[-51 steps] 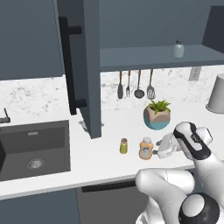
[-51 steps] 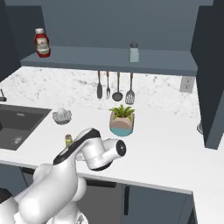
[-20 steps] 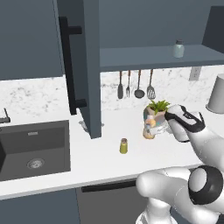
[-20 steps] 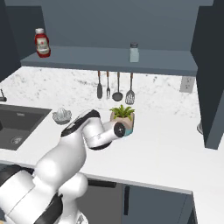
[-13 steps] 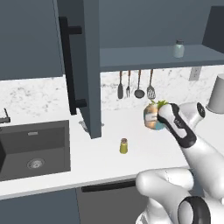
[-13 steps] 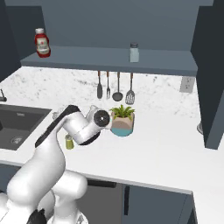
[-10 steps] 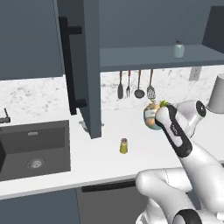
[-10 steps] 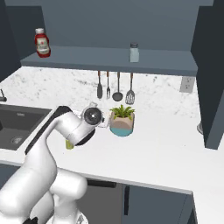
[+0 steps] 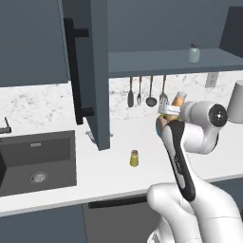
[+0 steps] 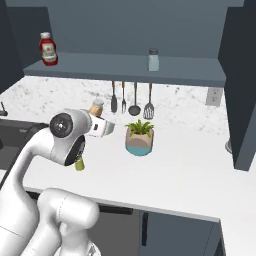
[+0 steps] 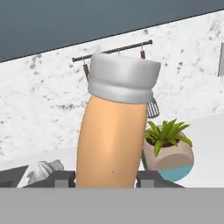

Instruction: Put the shaker and condiment bottle from the counter next to their counterparts in the cabinet.

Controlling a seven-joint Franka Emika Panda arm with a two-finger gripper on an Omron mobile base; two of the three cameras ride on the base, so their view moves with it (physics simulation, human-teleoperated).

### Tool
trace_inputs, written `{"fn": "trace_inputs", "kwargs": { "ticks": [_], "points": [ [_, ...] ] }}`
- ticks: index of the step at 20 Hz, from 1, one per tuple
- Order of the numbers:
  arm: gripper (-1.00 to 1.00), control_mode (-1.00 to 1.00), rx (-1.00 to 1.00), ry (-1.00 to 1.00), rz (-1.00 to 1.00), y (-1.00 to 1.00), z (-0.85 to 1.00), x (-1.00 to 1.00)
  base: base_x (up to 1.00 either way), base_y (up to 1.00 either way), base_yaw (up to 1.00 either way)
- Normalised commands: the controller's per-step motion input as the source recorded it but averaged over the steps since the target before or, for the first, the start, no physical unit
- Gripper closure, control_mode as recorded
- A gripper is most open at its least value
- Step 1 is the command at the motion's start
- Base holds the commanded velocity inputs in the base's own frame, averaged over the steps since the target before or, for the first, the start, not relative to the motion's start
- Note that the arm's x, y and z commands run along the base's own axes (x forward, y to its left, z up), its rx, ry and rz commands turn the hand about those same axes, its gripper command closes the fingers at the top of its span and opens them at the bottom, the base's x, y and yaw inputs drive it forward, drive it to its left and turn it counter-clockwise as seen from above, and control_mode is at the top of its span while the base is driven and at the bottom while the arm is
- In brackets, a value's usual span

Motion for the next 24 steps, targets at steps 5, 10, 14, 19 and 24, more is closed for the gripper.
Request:
{"fn": "trace_inputs", "kwargs": {
  "ticks": [5,10,14,19,24],
  "points": [
    [1.00,-1.00,-0.15,-0.25,-0.06,0.00,1.00,-0.53,0.00,0.00,0.00],
    [1.00,-1.00,-0.10,-0.21,-0.02,0.00,1.00,-0.86,0.00,0.00,0.00],
    [1.00,-1.00,-0.04,-0.14,-0.02,0.00,1.00,-0.97,0.00,0.00,0.00],
    [1.00,-1.00,-0.01,-0.03,-0.01,0.00,0.97,-0.60,0.00,0.00,0.00],
    [1.00,-1.00,-0.08,0.24,0.05,0.11,0.24,0.62,0.00,0.00,0.00]
  ]
}}
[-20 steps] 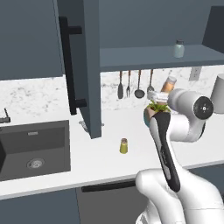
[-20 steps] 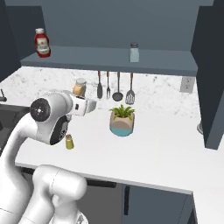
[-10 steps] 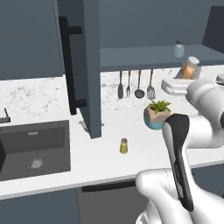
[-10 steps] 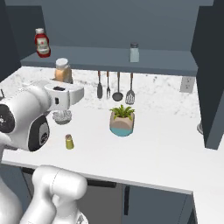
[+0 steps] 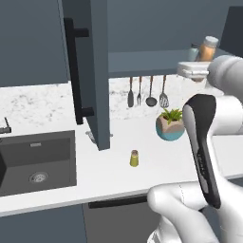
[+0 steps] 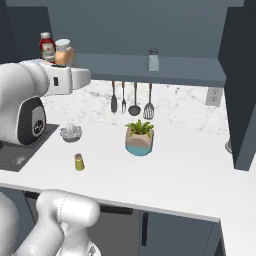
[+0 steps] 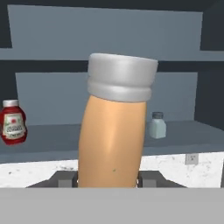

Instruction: Put the shaker and condiment bottle from the counter next to their counterparts in the cabinet.

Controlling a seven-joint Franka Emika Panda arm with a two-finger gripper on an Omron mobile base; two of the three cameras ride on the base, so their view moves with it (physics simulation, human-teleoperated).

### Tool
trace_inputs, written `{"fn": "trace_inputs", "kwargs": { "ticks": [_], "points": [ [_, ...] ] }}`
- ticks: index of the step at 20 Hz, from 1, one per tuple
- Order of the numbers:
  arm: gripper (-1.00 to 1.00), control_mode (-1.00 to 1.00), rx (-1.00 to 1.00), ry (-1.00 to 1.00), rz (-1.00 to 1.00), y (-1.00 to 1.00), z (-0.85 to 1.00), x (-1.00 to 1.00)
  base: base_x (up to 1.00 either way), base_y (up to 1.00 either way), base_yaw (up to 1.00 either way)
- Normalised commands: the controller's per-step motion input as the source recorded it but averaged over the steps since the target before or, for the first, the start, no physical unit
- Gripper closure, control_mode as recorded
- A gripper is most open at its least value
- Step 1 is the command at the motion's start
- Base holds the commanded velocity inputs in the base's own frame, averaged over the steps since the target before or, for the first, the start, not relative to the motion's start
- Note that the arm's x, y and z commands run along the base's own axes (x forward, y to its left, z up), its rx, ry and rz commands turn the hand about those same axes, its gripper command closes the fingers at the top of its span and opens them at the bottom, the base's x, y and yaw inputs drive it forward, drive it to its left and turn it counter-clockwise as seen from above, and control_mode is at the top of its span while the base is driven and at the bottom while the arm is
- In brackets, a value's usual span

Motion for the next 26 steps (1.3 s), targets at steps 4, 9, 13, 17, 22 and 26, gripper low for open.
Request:
{"fn": "trace_inputs", "kwargs": {
  "ticks": [4,9,13,17,22,26],
  "points": [
    [1.00,-1.00,-0.27,0.21,0.02,0.44,-0.24,0.54,0.00,0.00,0.00],
    [1.00,-1.00,-0.15,-0.16,0.07,0.05,-0.05,0.04,0.00,0.00,0.00],
    [1.00,-1.00,-0.07,-0.41,0.17,0.00,0.04,-0.04,0.00,0.00,0.00],
    [1.00,-1.00,0.01,-0.24,0.24,0.00,0.00,0.00,0.00,0.00,0.00],
    [1.00,-1.00,-0.02,0.00,0.25,0.17,-0.08,0.11,0.00,0.00,0.00],
    [1.00,-1.00,0.00,0.00,0.14,0.12,0.16,0.11,0.00,0.00,0.00]
  ]
}}
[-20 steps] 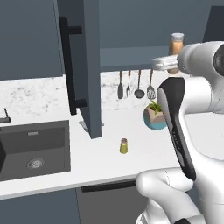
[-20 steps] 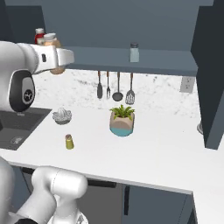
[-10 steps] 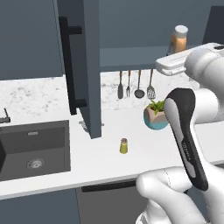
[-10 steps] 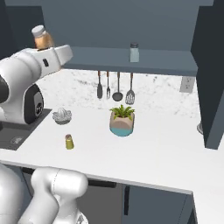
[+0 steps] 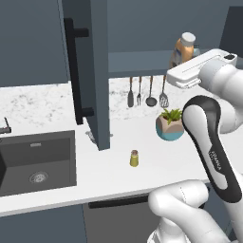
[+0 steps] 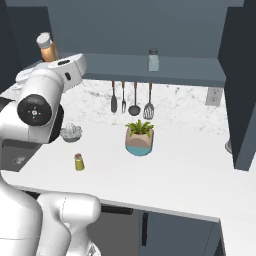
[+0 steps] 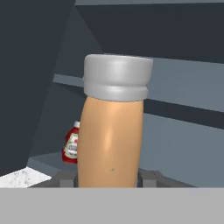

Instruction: Put the shaker and condiment bottle from the counter next to their counterparts in the cabinet.

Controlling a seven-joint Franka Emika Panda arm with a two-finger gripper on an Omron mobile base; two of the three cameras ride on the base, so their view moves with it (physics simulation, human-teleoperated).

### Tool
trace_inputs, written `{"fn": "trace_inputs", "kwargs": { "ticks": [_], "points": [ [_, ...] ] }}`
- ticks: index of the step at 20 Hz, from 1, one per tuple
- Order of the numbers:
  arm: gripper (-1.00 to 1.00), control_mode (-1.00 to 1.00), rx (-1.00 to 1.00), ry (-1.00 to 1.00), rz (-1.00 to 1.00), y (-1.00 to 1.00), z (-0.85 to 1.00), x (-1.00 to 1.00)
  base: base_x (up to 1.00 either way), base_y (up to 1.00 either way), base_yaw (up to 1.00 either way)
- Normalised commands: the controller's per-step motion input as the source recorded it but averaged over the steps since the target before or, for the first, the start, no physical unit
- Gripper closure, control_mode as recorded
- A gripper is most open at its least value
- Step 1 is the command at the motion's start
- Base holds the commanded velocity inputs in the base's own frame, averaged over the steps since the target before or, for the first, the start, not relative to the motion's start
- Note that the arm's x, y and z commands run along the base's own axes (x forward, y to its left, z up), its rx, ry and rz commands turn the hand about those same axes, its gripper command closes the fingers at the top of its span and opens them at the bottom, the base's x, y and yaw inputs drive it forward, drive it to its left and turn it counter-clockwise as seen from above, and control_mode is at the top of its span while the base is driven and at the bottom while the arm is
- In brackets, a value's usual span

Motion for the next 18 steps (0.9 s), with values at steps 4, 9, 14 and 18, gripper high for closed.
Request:
{"fn": "trace_inputs", "kwargs": {
  "ticks": [4,9,14,18],
  "points": [
    [1.00,-1.00,0.00,0.03,0.11,0.22,0.03,0.26,0.00,0.00,0.00],
    [1.00,-1.00,0.02,0.15,0.09,0.13,0.07,0.53,0.00,0.00,0.00],
    [1.00,-1.00,0.01,0.05,0.06,0.27,0.00,0.21,0.00,0.00,0.00],
    [1.00,-1.00,0.08,0.00,0.01,0.27,0.00,0.02,0.00,0.00,0.00]
  ]
}}
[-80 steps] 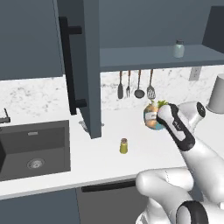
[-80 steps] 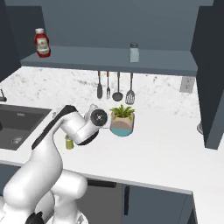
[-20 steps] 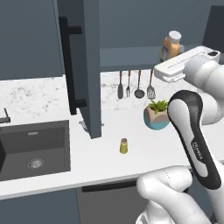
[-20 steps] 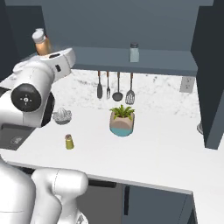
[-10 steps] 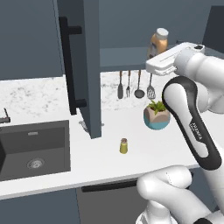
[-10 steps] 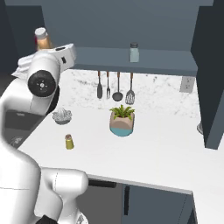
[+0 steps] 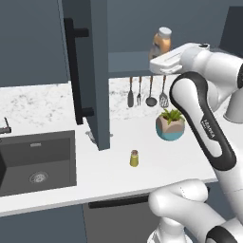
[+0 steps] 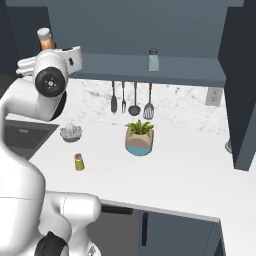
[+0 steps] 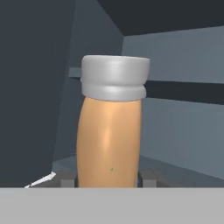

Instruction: Put the shaker and condiment bottle from the counter next to their counterparts in the cabinet.

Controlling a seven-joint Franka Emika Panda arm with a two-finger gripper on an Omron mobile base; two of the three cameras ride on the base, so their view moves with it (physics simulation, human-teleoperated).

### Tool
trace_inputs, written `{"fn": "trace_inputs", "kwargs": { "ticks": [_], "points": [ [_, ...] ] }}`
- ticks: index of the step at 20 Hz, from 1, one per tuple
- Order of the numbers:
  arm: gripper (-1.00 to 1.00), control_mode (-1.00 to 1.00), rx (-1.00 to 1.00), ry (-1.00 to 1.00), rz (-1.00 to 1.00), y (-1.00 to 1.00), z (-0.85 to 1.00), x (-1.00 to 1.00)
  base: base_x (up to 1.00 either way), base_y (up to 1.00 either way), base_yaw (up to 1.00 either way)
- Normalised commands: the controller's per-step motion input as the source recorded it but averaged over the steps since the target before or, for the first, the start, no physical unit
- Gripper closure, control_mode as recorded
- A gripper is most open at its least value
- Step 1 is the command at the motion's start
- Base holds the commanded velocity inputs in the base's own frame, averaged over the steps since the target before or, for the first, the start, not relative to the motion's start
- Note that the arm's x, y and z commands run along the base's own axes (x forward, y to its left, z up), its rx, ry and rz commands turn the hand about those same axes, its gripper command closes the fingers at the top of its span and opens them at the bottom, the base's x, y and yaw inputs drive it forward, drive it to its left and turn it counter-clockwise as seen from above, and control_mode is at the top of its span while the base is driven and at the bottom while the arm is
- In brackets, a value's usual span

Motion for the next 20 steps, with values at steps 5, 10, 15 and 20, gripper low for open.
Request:
{"fn": "trace_inputs", "kwargs": {
  "ticks": [5,10,15,20],
  "points": [
    [1.00,-1.00,0.19,0.01,0.02,0.06,0.00,0.07,0.00,0.00,0.00],
    [1.00,-1.00,0.08,0.09,0.05,0.20,-0.21,0.13,0.00,0.00,0.00],
    [1.00,-1.00,-0.03,0.13,0.09,0.41,-0.13,0.29,0.00,0.00,0.00],
    [1.00,-1.00,-0.01,0.02,0.04,0.11,-0.03,0.15,0.00,0.00,0.00]
  ]
}}
